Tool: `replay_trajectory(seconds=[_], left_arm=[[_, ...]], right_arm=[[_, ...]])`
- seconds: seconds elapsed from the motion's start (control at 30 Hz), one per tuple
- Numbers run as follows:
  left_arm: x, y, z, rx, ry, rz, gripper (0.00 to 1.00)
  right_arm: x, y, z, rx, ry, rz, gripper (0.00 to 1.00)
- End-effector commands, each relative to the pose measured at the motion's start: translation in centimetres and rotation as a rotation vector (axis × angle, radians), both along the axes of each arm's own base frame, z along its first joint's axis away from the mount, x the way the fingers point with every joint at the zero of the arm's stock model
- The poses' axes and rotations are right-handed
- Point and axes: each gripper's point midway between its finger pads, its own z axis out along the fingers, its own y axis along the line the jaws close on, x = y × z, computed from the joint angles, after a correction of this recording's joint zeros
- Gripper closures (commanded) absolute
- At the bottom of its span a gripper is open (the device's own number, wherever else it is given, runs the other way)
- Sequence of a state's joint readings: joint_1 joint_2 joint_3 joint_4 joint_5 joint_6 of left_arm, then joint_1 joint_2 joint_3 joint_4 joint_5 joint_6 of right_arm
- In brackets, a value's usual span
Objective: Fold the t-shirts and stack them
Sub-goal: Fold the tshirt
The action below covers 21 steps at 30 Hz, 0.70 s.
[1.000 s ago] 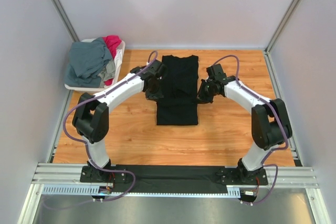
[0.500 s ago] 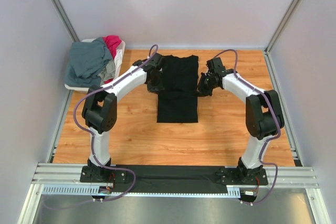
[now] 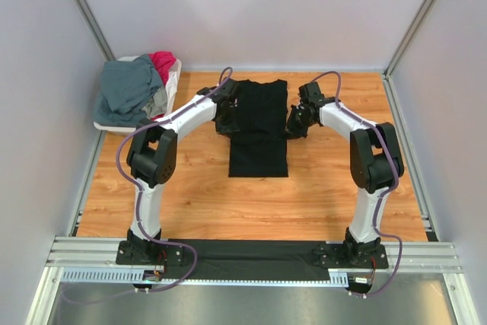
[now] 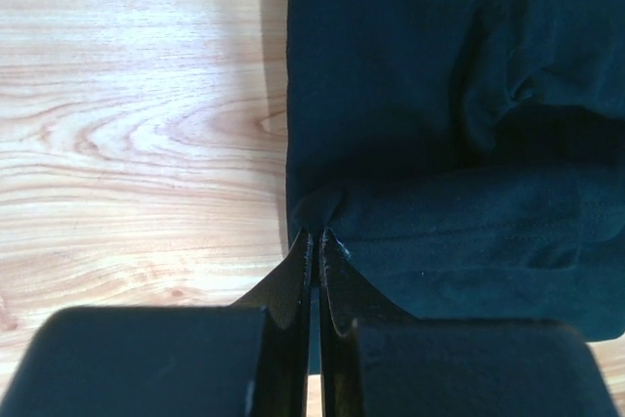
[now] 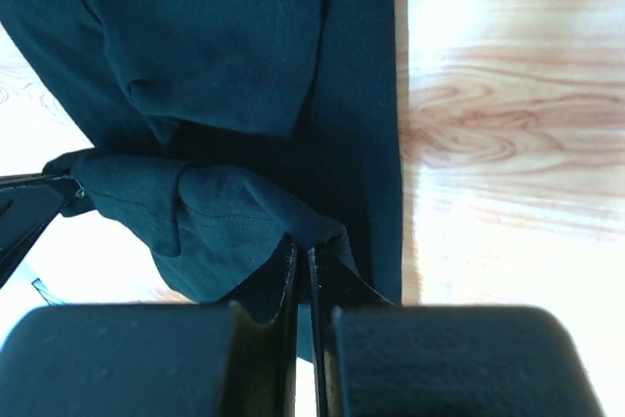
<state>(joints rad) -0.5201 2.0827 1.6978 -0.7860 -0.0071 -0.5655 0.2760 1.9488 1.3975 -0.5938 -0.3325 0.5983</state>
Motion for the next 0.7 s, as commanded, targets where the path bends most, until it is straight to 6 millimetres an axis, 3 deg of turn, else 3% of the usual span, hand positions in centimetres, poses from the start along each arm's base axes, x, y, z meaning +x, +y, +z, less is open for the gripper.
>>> replay_trajectory(seconds=[0.0, 0.07, 0.17, 0.23, 0.27, 0.4, 0.5, 0.53, 0.57, 0.6, 0.63, 0.67], left_arm=[[1.5, -0.2, 1.1, -0.021, -0.04, -0.01, 1.0], [2.0, -0.2, 1.5, -0.026, -0.053, -0.02, 0.94], [2.8, -1.4, 2.9, -0.077, -0.096, -0.075, 0.57], [3.6, -2.0, 3.9, -0.103, -0.136, -0.099, 0.45], [4.4, -2.4, 4.9, -0.119, -0.167, -0.102, 0.34], [6.1, -2.6, 7.6, -0.143, -0.239, -0.104, 0.24], [6.5, -2.2, 10.0, -0.167, -0.282, -0.088, 0.21], [6.2, -2.0, 10.2, -0.169, -0.28, -0.083, 0.2], [5.6, -1.8, 11.8, -0.19, -0.3, -0.078, 0.17], [4.9, -2.1, 12.3, -0.221, -0.291, -0.086, 0.15], [3.7, -2.1, 11.5, -0.237, -0.264, -0.089, 0.13], [2.7, -1.9, 13.3, -0.274, -0.287, -0.086, 0.08]], right_arm=[[1.5, 0.1, 0.7, 0.009, -0.036, 0.012, 1.0], [2.0, 0.2, 0.9, 0.012, -0.04, 0.009, 0.99], [2.8, -0.1, 1.8, 0.005, -0.065, -0.004, 0.96], [3.5, -0.2, 2.3, 0.009, -0.09, -0.02, 0.96], [4.2, -0.3, 3.2, 0.025, -0.117, -0.037, 0.89], [6.2, -0.4, 5.5, 0.066, -0.187, -0.082, 0.69], [7.1, -0.7, 7.6, 0.101, -0.252, -0.121, 0.66], [7.3, -1.1, 8.1, 0.111, -0.267, -0.138, 0.63], [7.5, -1.1, 9.8, 0.132, -0.318, -0.141, 0.61], [7.2, -1.1, 9.9, 0.137, -0.323, -0.138, 0.57], [6.9, -1.0, 10.5, 0.148, -0.336, -0.124, 0.54], [6.6, -0.9, 11.8, 0.164, -0.372, -0.115, 0.51]])
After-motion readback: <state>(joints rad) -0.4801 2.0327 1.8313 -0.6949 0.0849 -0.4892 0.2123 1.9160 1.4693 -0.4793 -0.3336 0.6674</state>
